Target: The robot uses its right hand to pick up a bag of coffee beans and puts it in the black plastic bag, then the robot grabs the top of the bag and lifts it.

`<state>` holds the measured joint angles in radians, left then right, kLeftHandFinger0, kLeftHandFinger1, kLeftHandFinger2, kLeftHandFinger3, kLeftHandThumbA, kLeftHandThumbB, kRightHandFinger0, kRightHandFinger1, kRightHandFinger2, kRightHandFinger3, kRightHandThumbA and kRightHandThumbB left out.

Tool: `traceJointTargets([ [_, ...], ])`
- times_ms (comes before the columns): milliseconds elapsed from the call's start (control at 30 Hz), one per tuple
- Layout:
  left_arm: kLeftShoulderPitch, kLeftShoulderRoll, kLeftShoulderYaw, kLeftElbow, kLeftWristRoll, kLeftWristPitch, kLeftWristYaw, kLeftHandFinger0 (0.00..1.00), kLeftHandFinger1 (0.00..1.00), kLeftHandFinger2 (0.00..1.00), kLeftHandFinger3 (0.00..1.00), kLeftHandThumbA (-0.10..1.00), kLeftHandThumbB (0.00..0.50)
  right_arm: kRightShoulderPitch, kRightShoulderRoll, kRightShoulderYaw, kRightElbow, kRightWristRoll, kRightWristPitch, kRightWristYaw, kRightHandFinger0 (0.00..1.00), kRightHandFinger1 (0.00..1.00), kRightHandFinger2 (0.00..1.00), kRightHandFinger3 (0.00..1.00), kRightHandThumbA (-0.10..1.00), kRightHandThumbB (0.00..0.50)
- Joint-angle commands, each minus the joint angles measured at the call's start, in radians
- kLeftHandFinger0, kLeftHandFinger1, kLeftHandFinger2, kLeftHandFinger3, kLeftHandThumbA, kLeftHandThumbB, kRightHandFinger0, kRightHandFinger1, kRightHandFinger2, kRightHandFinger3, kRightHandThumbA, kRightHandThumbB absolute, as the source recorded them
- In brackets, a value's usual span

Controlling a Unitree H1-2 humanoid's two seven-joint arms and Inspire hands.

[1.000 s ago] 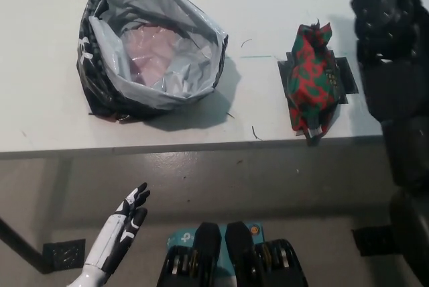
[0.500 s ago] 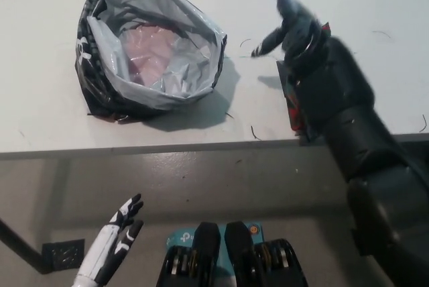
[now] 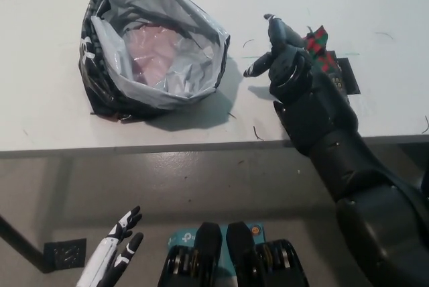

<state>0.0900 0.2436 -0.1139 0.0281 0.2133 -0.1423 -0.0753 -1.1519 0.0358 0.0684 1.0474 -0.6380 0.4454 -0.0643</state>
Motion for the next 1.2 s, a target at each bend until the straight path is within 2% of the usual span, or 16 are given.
traceJointTargets([
  [0, 0.010, 0.013, 0.008, -0.027, 0.009, -0.038, 0.004, 1.00, 1.00, 1.00, 1.00, 1.00, 0.227, -0.024, -0.021, 0.020, -0.030, -0.070, 0.025, -0.081, 1.00, 1.00, 1.00, 1.00, 1.00, 0.428],
  [67, 0.015, 0.010, 0.011, -0.028, 0.010, -0.039, 0.009, 1.00, 1.00, 1.00, 1.00, 1.00, 0.228, -0.026, -0.033, 0.017, -0.086, -0.170, 0.025, -0.117, 1.00, 1.00, 1.00, 1.00, 0.98, 0.437],
  [100, 0.015, 0.009, 0.012, -0.027, 0.011, -0.041, 0.010, 1.00, 1.00, 1.00, 1.00, 1.00, 0.228, -0.027, -0.034, 0.007, -0.103, -0.207, 0.025, -0.118, 1.00, 1.00, 1.00, 1.00, 1.00, 0.418],
  [133, 0.015, 0.008, 0.013, -0.025, 0.007, -0.044, 0.010, 1.00, 1.00, 1.00, 1.00, 1.00, 0.223, -0.026, -0.035, 0.004, -0.117, -0.225, 0.025, -0.118, 1.00, 1.00, 1.00, 1.00, 1.00, 0.433],
  [233, 0.017, 0.005, 0.016, -0.018, 0.004, -0.050, 0.012, 1.00, 1.00, 1.00, 1.00, 1.00, 0.220, -0.013, -0.035, -0.025, -0.195, -0.312, 0.025, -0.116, 1.00, 1.00, 1.00, 1.00, 0.94, 0.431],
  [467, 0.017, 0.005, 0.016, -0.006, 0.001, -0.065, 0.012, 1.00, 1.00, 1.00, 1.00, 1.00, 0.201, 0.030, -0.014, -0.128, -0.456, -0.539, 0.025, 0.001, 1.00, 1.00, 1.00, 1.00, 0.97, 0.428],
  [833, 0.014, 0.004, 0.014, 0.005, 0.003, -0.072, 0.013, 1.00, 1.00, 1.00, 1.00, 1.00, 0.206, 0.062, 0.019, -0.216, -0.479, -0.591, 0.025, 0.069, 1.00, 1.00, 1.00, 1.00, 0.97, 0.447],
  [933, 0.008, 0.005, 0.017, 0.000, 0.004, -0.063, 0.011, 1.00, 1.00, 1.00, 1.00, 1.00, 0.208, 0.071, 0.024, -0.223, -0.450, -0.591, 0.025, 0.061, 1.00, 1.00, 1.00, 1.00, 0.97, 0.467],
  [1167, 0.004, 0.008, 0.019, -0.006, 0.016, -0.062, 0.013, 1.00, 1.00, 1.00, 1.00, 1.00, 0.213, 0.087, 0.050, -0.279, -0.374, -0.577, 0.025, 0.061, 1.00, 1.00, 1.00, 1.00, 0.98, 0.462],
])
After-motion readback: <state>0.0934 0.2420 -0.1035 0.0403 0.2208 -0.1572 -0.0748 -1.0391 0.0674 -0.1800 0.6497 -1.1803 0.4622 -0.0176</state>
